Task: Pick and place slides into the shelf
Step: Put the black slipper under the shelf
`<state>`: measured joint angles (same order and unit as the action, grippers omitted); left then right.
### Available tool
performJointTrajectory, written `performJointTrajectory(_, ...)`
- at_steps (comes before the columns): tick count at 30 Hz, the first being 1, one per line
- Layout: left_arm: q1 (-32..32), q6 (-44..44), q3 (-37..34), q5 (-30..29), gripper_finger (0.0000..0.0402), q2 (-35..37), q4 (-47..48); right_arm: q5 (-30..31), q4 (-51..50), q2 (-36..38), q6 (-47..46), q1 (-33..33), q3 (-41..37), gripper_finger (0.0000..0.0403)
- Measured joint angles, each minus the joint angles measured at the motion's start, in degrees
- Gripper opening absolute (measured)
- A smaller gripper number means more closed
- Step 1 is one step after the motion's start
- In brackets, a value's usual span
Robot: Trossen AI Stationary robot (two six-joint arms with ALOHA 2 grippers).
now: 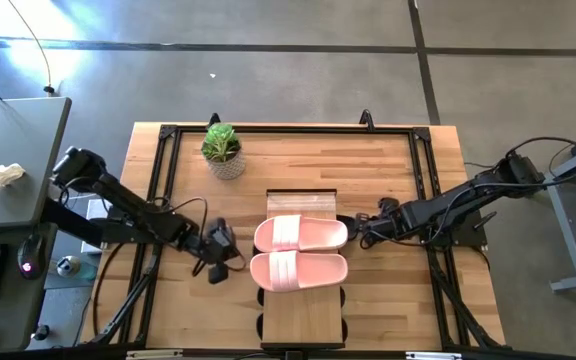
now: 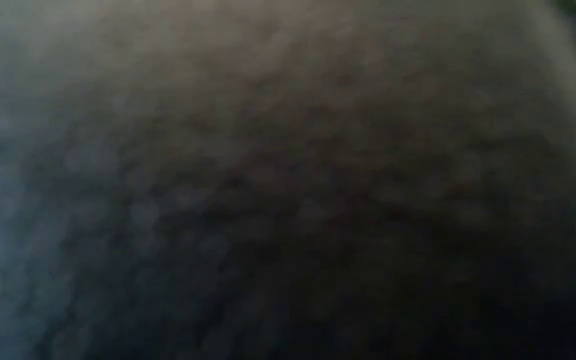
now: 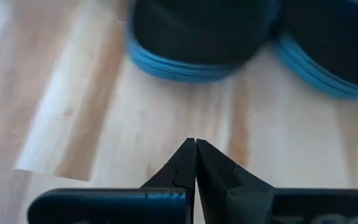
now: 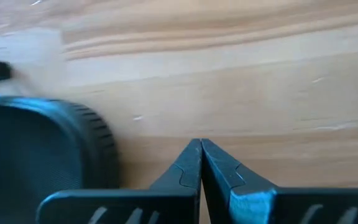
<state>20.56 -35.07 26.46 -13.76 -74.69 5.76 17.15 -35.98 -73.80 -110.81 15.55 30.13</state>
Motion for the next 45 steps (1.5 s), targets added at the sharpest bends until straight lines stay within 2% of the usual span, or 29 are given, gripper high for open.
performJointTrajectory(3, 0.0, -3.1, 0.0, -3.0, 0.0, -2.4, -1.8, 0.3, -2.1, 0.0, -1.1, 0.0, 0.0, 0.0)
performJointTrajectory(7, 0.1, -2.8, 0.1, -4.5, 0.0, -6.0, -8.4, 3.1, -1.5, 0.0, 0.0, 0.0, 0.0, 0.0)
performJointTrajectory(11, 0.1, -2.9, 0.0, -4.5, 0.0, -8.7, -10.0, 4.9, 7.0, 0.1, 3.8, 0.0, -2.7, 0.0)
performJointTrajectory(14, 0.1, -2.9, 0.0, -4.8, 0.0, -9.0, -10.3, 6.3, 15.1, 0.1, 4.1, 0.5, -6.3, 0.0)
performJointTrajectory(18, 0.1, -2.9, 0.0, -5.5, 0.0, -8.9, -12.0, 9.8, 20.7, 0.1, 2.7, 1.9, -8.3, 0.0)
performJointTrajectory(29, 0.0, -5.4, 0.0, -10.6, 0.0, -10.7, -14.4, 10.0, 24.8, 0.0, 4.3, 2.1, -8.2, 0.0)
performJointTrajectory(38, 0.0, -7.5, 0.0, -11.6, 0.0, -16.0, -23.3, 8.9, 28.4, -0.4, 4.3, 0.9, -8.2, 0.0)
performJointTrajectory(45, 0.1, -8.9, 0.0, -12.1, 0.0, -17.2, -24.3, 6.4, 34.4, -3.4, 5.5, 0.9, -8.2, 0.0)
